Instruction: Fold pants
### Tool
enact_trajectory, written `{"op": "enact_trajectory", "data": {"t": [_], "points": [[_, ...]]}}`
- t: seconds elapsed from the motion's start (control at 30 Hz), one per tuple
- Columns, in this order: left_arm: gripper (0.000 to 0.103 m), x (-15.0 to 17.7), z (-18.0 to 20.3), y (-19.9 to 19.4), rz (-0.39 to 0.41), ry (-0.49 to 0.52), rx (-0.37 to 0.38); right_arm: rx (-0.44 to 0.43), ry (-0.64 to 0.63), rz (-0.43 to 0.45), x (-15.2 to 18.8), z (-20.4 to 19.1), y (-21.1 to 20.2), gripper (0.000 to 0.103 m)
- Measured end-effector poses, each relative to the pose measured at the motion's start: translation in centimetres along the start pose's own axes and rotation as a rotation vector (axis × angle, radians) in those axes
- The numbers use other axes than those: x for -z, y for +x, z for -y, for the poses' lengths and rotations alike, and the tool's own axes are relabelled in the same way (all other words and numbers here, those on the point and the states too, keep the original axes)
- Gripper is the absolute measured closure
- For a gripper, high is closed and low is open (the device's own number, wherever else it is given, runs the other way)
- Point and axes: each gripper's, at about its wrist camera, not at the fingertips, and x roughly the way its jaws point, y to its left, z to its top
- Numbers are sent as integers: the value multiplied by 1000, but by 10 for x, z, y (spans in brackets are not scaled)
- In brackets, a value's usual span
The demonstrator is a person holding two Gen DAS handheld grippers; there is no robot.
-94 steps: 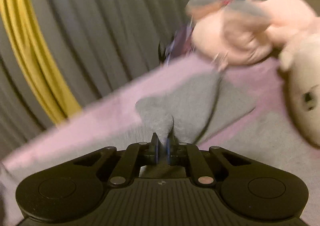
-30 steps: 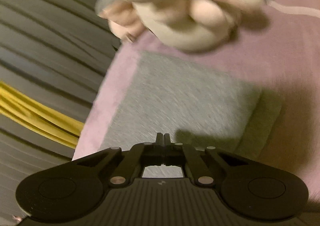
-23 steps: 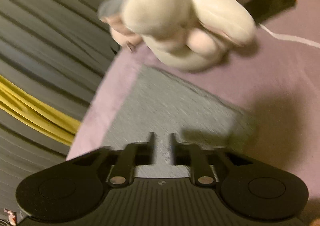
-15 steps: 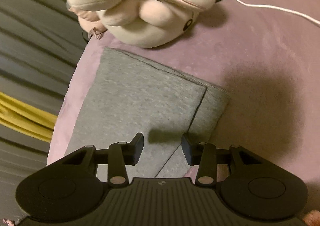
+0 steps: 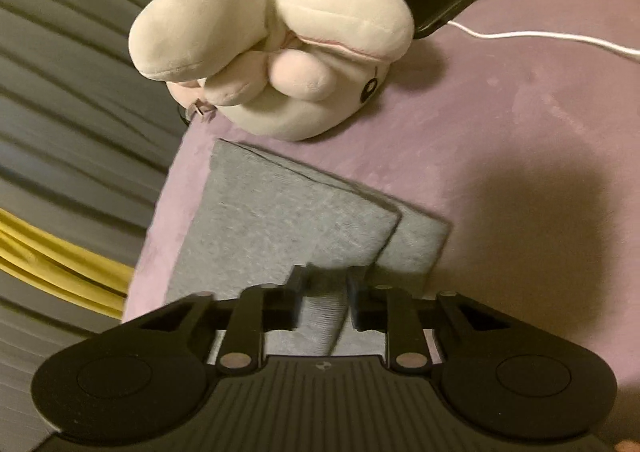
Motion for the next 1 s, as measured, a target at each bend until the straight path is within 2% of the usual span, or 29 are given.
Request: {"op": "enact_trajectory", "data": {"t": [0.03, 0.1, 0.2, 0.37, 0.4, 0.43, 0.47, 0.63, 0.7, 0.8, 0.9, 0.97, 1.0], "points": [[88, 0, 0, 1, -1, -2, -1, 17, 1, -5, 1, 1, 1, 65], [88, 1, 1, 2, -3, -5, -3, 13, 18, -18, 2, 5, 3, 65], [88, 0, 1, 3, -5, -8, -5, -41, 56, -49, 3, 8, 13, 65], [88, -2, 0, 8, -23, -6, -2, -19, 28, -55, 4, -2, 25, 61], [88, -3, 0, 8, -26, -7, -5, -21, 33, -50, 5, -3, 26, 64], [88, -4, 0, 6, -24, -9, -2, -26, 27, -37, 5, -5, 24, 88], [89, -5, 0, 4, -18, -11, 2, -47, 8, -33, 4, -7, 21, 96], [89, -12, -6, -20, 7, -39, 77, -125, -37, 53, 1, -17, -16, 97], [89, -9, -11, -26, 8, -28, 77, -145, -53, 78, 2, -18, -30, 97], [89, -1, -24, -22, -7, -22, 34, -81, -117, 107, 5, -14, -37, 97], [87, 9, -39, 0, -88, -62, -89, 18, -106, 35, 3, -4, -16, 96], [82, 14, -39, 1, -84, -73, -124, 91, -139, -2, 4, -3, -4, 93], [73, 16, -35, -3, -60, -62, -151, 119, -143, 1, 4, -3, -4, 88]]}}
